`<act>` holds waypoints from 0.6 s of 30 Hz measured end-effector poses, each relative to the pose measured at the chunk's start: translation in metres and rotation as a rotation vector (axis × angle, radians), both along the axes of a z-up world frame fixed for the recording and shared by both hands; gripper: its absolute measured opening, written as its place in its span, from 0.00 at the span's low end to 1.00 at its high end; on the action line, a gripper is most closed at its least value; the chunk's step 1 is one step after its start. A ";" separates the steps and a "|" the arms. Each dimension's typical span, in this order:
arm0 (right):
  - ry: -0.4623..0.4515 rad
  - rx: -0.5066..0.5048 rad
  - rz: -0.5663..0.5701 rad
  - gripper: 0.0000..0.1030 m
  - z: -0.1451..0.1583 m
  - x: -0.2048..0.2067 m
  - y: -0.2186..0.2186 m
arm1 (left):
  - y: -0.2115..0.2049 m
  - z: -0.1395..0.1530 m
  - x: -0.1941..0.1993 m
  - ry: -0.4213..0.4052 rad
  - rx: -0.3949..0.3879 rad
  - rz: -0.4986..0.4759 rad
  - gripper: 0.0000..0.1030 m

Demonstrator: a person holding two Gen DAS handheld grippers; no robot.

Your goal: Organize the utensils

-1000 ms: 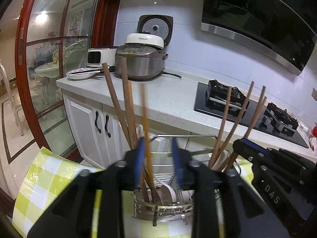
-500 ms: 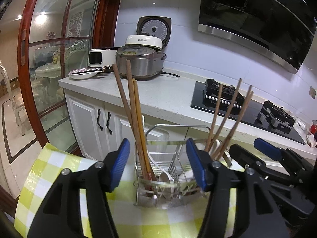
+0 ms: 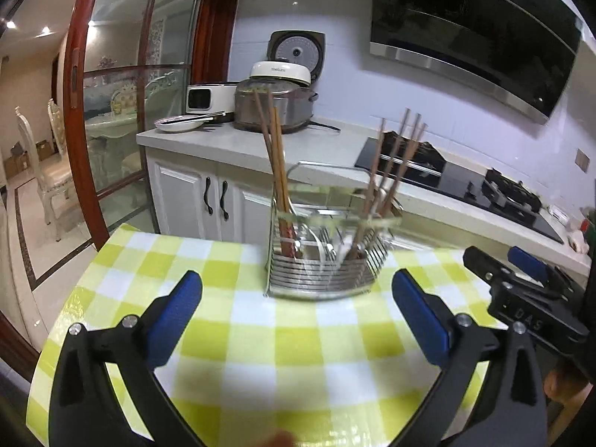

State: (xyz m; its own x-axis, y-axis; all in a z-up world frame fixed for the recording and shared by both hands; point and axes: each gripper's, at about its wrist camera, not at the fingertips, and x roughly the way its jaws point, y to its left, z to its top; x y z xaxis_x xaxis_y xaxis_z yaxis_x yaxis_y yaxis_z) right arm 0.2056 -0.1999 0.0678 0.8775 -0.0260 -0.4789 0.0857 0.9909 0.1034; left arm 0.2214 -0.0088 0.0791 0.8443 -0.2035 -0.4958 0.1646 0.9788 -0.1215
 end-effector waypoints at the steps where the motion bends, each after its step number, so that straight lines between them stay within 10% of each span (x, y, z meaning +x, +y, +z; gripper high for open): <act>1: 0.007 -0.007 0.000 0.83 -0.003 -0.006 -0.001 | 0.001 -0.001 -0.004 0.002 0.002 -0.007 0.96; 18: 0.018 -0.012 0.023 0.83 -0.006 -0.026 -0.005 | -0.009 0.005 -0.012 -0.016 0.018 0.004 0.96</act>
